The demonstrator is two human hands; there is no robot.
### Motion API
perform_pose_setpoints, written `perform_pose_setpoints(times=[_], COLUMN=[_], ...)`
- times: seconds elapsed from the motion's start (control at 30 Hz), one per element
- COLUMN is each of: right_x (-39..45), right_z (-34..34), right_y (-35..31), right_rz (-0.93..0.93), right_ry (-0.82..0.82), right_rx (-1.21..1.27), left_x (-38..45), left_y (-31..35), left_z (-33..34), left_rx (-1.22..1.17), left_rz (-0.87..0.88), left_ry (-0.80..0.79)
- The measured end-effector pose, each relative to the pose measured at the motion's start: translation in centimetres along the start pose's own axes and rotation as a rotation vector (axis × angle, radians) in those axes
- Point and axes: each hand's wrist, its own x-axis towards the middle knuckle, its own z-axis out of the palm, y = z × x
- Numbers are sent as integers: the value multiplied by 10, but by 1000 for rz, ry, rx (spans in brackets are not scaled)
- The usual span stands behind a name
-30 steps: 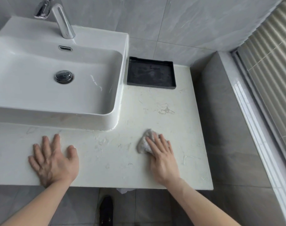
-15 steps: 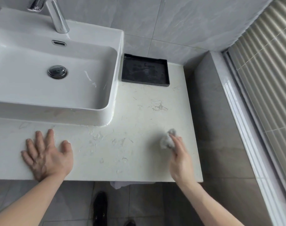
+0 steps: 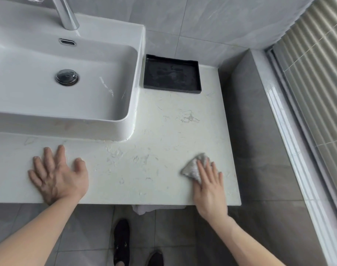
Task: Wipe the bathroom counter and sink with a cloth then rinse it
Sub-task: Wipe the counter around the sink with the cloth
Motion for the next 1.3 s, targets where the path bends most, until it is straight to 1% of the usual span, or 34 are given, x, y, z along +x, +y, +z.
perform_pose_setpoints(times=[0.07, 0.13, 0.2, 0.27, 0.33, 0.4, 0.43, 0.53, 0.6, 0.67, 0.77, 0.83, 1.0, 1.1, 1.17, 1.2, 1.23, 1.3], right_x=[-2, -5, -8, -7, -5, 0, 1, -1, -8, -15, -19, -25, -43, -37, -32, -29, -26, -24], right_z=[-16, -38, -59, -75, -76, -59, -46, -10, 6, 15, 10, 1, -34, -62, -72, -73, -70, -51], right_y=[41, 67, 76, 65, 45, 25, 14, -32, -61, -72, -52, -23, 54, 64, 53, 41, 27, -4], right_rz=[102, 251, 385, 421, 356, 212, 120, -121, -259, -317, -318, -250, 22, 266, 393, 401, 372, 239], right_ry=[21, 9, 68, 133, 188, 171, 122, -114, -199, -221, -191, -135, 14, 114, 195, 231, 246, 179], right_rx=[33, 134, 213, 277, 330, 352, 347, 233, 163, 144, 109, 91, 132, 299, 415, 468, 518, 541], left_x=[0, 0, 0, -1, -1, 0, 0, 0, -1, -1, -1, -2, -3, -2, -2, -2, -2, -2], left_y=[-1, -1, 0, 1, 1, 1, 0, 1, 1, 2, 3, 2, 4, 5, 5, 4, 4, 4], left_z=[0, 0, -1, -1, -1, -1, -1, -1, -1, -1, -1, -2, -4, -5, -4, -3, -3, -3], left_rx=[2, 5, -3, -6, -5, -3, -2, -2, -3, -5, -9, -10, -11, -11, -9, -9, -10, -11], left_rz=[1, 1, -1, -3, -4, -3, -2, -3, -2, -1, -3, -1, 5, 7, 2, -2, -5, -7], left_ry=[0, -3, -6, -8, -6, -11, -12, -14, -9, -2, -3, 2, -2, -1, -1, -1, -2, -8])
